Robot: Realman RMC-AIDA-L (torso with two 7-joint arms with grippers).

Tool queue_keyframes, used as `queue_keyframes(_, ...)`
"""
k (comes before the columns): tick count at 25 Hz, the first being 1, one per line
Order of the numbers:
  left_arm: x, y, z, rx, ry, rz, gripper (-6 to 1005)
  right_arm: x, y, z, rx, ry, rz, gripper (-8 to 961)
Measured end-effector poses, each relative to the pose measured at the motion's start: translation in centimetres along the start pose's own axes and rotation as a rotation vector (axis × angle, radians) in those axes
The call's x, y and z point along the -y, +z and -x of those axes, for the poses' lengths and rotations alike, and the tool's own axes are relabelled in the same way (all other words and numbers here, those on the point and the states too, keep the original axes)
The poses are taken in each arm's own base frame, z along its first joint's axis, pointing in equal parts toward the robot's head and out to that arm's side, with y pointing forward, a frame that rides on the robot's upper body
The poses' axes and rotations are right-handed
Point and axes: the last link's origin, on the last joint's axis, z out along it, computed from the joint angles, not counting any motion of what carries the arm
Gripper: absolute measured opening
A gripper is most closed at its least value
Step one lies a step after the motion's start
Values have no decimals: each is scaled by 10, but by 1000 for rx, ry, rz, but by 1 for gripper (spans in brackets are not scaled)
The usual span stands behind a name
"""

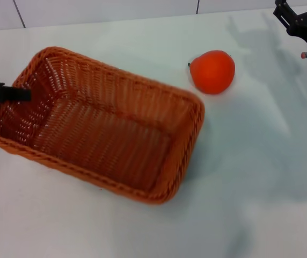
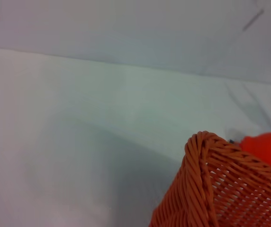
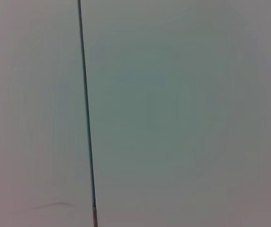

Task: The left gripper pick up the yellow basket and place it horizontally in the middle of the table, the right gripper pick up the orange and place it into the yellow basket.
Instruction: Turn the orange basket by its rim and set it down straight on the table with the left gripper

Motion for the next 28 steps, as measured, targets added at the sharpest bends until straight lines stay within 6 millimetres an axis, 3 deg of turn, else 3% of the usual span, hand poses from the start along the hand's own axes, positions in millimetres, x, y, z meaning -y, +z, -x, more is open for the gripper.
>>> queue_keyframes(13, 22, -7, 28, -131, -234, -11, 168, 0, 0, 0, 1, 0, 0, 906)
queue_keyframes(28, 29, -4, 41, -193, -327, -37, 169, 0, 1, 0, 4, 0, -1, 901)
